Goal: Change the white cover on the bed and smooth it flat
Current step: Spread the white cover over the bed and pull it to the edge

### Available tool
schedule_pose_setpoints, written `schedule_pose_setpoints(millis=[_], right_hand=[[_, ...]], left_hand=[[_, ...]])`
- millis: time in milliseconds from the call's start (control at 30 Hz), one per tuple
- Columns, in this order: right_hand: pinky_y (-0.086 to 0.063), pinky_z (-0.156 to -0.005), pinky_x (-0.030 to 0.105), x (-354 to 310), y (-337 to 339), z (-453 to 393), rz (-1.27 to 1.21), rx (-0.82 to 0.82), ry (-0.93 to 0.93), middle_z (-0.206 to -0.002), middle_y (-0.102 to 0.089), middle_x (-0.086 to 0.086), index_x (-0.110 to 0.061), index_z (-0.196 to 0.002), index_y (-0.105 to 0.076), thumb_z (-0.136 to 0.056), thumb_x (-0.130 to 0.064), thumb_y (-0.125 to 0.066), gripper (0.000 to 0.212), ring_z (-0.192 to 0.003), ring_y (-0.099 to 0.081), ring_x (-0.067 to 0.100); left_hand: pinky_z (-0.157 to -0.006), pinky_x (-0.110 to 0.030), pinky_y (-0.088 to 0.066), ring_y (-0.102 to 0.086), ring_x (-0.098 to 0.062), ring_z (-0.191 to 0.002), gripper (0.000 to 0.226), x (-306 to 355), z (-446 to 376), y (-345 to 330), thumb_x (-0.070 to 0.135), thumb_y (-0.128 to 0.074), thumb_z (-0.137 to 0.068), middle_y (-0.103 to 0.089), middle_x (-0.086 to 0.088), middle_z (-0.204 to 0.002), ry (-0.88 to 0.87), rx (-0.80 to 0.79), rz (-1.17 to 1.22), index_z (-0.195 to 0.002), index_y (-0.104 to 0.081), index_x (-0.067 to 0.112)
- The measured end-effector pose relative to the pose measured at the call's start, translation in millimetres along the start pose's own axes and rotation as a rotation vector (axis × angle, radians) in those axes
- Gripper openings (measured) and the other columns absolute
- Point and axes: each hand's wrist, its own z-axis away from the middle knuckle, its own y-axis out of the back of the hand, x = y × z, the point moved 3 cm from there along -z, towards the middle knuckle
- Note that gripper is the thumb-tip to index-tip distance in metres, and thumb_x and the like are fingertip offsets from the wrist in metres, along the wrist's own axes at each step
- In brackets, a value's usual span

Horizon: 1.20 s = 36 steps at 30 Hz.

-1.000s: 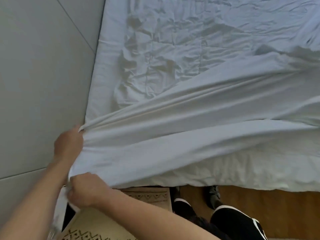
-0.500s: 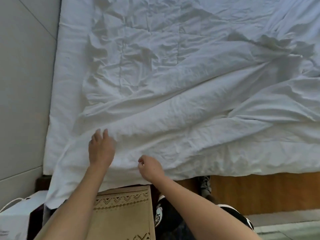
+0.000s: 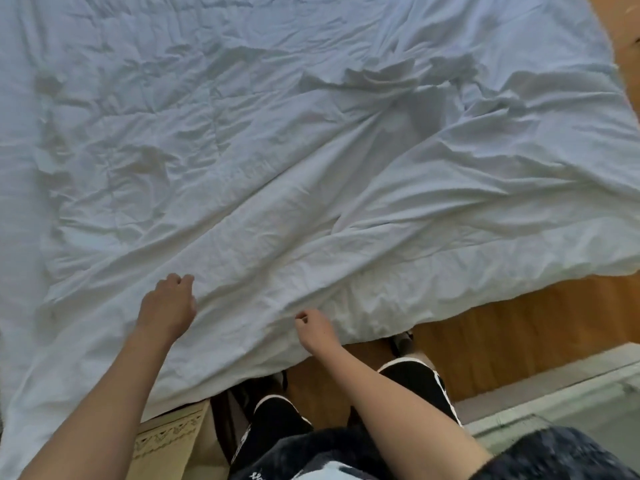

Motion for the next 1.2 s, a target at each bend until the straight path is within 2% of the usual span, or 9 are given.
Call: schedule_pose_setpoints(millis=[133, 300, 367, 433, 600, 733, 867, 1067, 1200], right_hand=[[-0.041, -0.08, 0.026, 69, 97, -33, 0.086, 0.107, 0.078, -0.123, -0.061, 0.003, -0.015, -0.124, -0.058, -0.1, -0.022, -0.04, 0.031, -0.109, -0.056, 0.019], [-0.043, -0.091, 0.032, 188, 255, -92, 0.336, 0.312, 0.162, -0.125, -0.059, 0.005, -0.012, -0.127, -0.058, -0.097, -0.014, -0.042, 0.034, -0.115, -0.053, 0.02], [-0.045, -0.088, 0.035, 229, 315, -115, 0.417, 0.442, 0.2, -0.118, -0.062, 0.01, -0.007, -0.122, -0.061, -0.092, -0.007, -0.047, 0.033, -0.11, -0.055, 0.026], [-0.047, -0.088, 0.04, 261, 362, -141, 0.525, 0.539, 0.245, -0.113, -0.065, 0.015, -0.003, -0.115, -0.065, -0.087, -0.001, -0.052, 0.031, -0.105, -0.058, 0.031], [-0.048, -0.091, 0.048, 287, 422, -212, 0.652, 0.607, 0.431, -0.126, -0.056, 0.024, 0.0, -0.116, -0.062, -0.086, 0.001, -0.056, 0.031, -0.114, -0.053, 0.041], [-0.049, -0.087, 0.048, 270, 430, -252, 0.76, 0.716, 0.726, -0.12, -0.054, 0.026, -0.002, -0.119, -0.059, -0.084, -0.007, -0.055, 0.036, -0.104, -0.052, 0.043], [-0.04, -0.097, 0.048, 250, 451, -269, 0.806, 1.003, 0.877, -0.122, -0.052, 0.026, -0.007, -0.127, -0.052, -0.088, -0.011, -0.051, 0.039, -0.111, -0.047, 0.042], [-0.037, -0.099, 0.047, 222, 479, -296, 0.961, 0.966, 0.869, -0.125, -0.053, 0.022, -0.012, -0.13, -0.049, -0.086, -0.029, -0.059, 0.047, -0.112, -0.049, 0.039], [-0.035, -0.102, 0.048, 204, 476, -305, 1.001, 0.83, 0.763, -0.125, -0.051, 0.024, -0.008, -0.124, -0.052, -0.079, -0.04, -0.06, 0.056, -0.114, -0.048, 0.041]], left_hand=[[-0.078, -0.044, -0.048, -0.055, -0.036, -0.107, 0.038, 115, -6, -38, 0.009, -0.05, -0.093, -0.054, -0.017, -0.124, -0.01, 0.033, 0.15, -0.13, -0.054, 0.005], [-0.047, -0.032, -0.048, -0.064, -0.031, -0.066, 0.022, 302, -1, -91, 0.006, -0.064, -0.078, -0.065, -0.011, -0.091, -0.206, 0.096, 0.299, -0.099, -0.07, 0.006], [-0.052, -0.033, -0.051, -0.066, -0.03, -0.071, 0.029, 354, -4, -110, 0.014, -0.049, -0.081, -0.066, -0.011, -0.093, -0.256, 0.092, 0.286, -0.099, -0.071, 0.007], [-0.066, -0.039, -0.056, -0.067, -0.035, -0.089, 0.029, 385, -16, -122, 0.005, -0.06, -0.079, -0.066, -0.017, -0.106, -0.224, 0.087, 0.291, -0.107, -0.068, 0.005], [-0.094, -0.049, -0.05, -0.055, -0.041, -0.117, 0.046, 420, -68, -137, -0.001, -0.068, -0.076, -0.056, -0.023, -0.127, -0.285, 0.187, 0.181, -0.121, -0.061, 0.002], [-0.093, -0.048, -0.046, -0.053, -0.039, -0.108, 0.042, 435, -102, -135, 0.009, -0.045, -0.085, -0.056, -0.02, -0.122, -0.381, 0.404, 0.118, -0.123, -0.06, 0.004], [-0.098, -0.049, -0.04, -0.051, -0.041, -0.115, 0.036, 438, -121, -123, -0.003, -0.048, -0.086, -0.055, -0.028, -0.128, -0.426, 0.683, 0.142, -0.119, -0.061, -0.003], [-0.094, -0.05, -0.041, -0.052, -0.04, -0.115, 0.044, 424, -169, -120, 0.026, -0.05, -0.09, -0.051, -0.023, -0.134, -0.354, 0.5, 0.008, -0.125, -0.054, 0.0], [-0.089, -0.052, -0.045, -0.053, -0.043, -0.111, 0.043, 431, -182, -128, 0.016, -0.059, -0.086, -0.051, -0.026, -0.129, -0.285, 0.47, -0.02, -0.123, -0.053, -0.005]])
